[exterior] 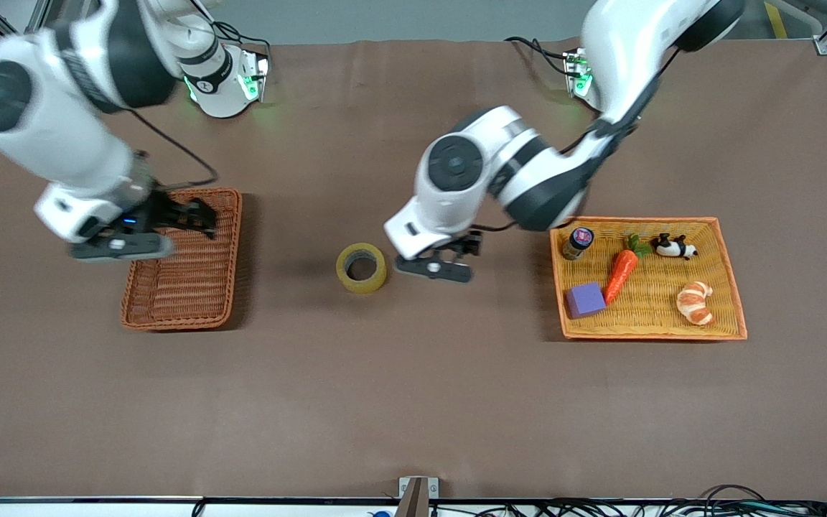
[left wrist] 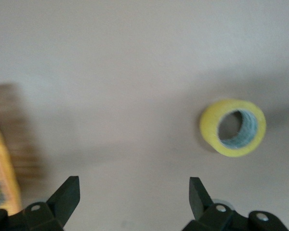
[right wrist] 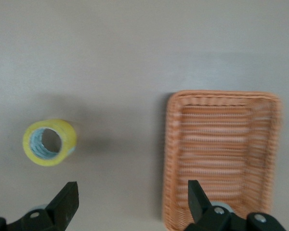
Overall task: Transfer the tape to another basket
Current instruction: 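Set the tape on the table while the right gripper reaches over, then grasp the tape with the right gripper while the left gripper withdraws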
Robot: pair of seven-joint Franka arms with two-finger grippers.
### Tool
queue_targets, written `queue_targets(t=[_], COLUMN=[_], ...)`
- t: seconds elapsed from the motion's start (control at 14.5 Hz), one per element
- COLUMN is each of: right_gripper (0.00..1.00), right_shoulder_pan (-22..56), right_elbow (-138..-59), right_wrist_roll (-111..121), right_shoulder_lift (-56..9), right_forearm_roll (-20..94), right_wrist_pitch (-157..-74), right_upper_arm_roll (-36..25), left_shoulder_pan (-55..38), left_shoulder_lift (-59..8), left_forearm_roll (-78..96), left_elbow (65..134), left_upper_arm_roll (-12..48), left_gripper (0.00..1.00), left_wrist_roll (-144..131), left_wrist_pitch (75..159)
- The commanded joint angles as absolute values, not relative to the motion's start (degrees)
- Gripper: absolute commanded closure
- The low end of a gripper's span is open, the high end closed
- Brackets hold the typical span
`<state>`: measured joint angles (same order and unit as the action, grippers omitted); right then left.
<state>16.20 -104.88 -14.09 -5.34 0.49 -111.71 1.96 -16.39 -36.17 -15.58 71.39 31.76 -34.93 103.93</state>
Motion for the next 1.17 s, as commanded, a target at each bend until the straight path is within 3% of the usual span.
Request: queue_targets(t=[0.0,0.34,0.69,0.89,1.1], right_gripper=[0.00,0.00,0.00,0.00,0.00], right_shoulder_pan=[22.91,31.36,33.83,33.31,33.66], right_elbow=[-110.65,-110.83,-110.74,-110.74,-110.65], right_wrist_roll=[-23.25,-32.15,-37.00,-37.00,-36.74], right_shoulder_lift=[-8.42,-18.70,-25.39,-27.59,-30.22], right_forearm_roll=[-0.35,-0.97,-3.60,-3.60,-5.78], right_wrist_pitch=[-120.73,-129.36,-135.78,-140.26,-143.60], right_upper_arm_roll=[1.49,1.23,1.32,1.23,1.14], left_shoulder_pan=[-9.95,0.96,-1.67,-1.93,-2.98], left_shoulder_lift=[-27.26,-17.51,-4.60,2.27,4.04], left_forearm_roll=[-15.65,-10.22,6.47,4.07,-1.93], left_elbow=[78.48,82.53,90.85,97.98,100.37], left_upper_arm_roll=[31.55,31.21,11.55,8.01,7.65], left_gripper=[0.00,0.00,0.00,0.00,0.00], left_wrist_roll=[-30.60,-22.70,-7.76,-6.59,-6.59], left_wrist_pitch=[104.50,105.47,105.47,105.47,105.47])
